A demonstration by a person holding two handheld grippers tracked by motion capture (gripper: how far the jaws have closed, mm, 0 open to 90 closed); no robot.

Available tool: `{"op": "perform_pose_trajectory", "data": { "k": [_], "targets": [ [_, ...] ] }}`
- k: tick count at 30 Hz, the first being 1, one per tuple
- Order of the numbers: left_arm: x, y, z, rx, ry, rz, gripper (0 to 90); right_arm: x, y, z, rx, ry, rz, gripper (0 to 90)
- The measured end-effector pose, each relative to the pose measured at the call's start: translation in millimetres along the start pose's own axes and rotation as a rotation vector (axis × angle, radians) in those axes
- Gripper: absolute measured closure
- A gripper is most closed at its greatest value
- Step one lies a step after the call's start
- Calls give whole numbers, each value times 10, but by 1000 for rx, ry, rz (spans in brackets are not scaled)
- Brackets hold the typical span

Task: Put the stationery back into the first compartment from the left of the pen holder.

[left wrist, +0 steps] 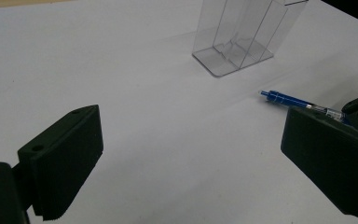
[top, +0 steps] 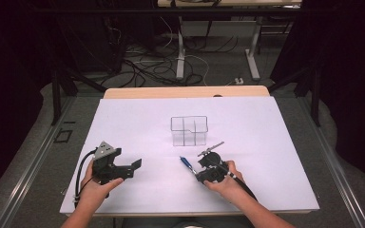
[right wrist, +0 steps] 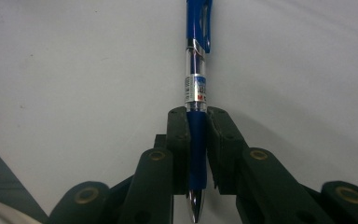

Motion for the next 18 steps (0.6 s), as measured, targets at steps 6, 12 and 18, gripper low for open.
{"op": "perform_pose_trajectory", "data": {
  "k": [6, 12, 18],
  "targets": [
    [15, -7, -3, 6, -17, -7, 73, 47, 74, -34, 12, 33, -62, 801],
    [20, -13, 6, -4, -54, -25, 90, 67, 170, -73, 1, 65, -107, 801],
    [67, -41, 15, -17, -94, -31, 106, 129, 251, -121, 14, 167, -125, 801]
  ]
}}
Point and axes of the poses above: each handheld gripper's, and its own axes: y roughly backward along the jaws, z roughly out of its underside, x roughly to its right, the point moved 9 cm from there along -y, roughly forward along the jaws, and after that the axes turned 5 degrees about y, right-handed, at the moved point
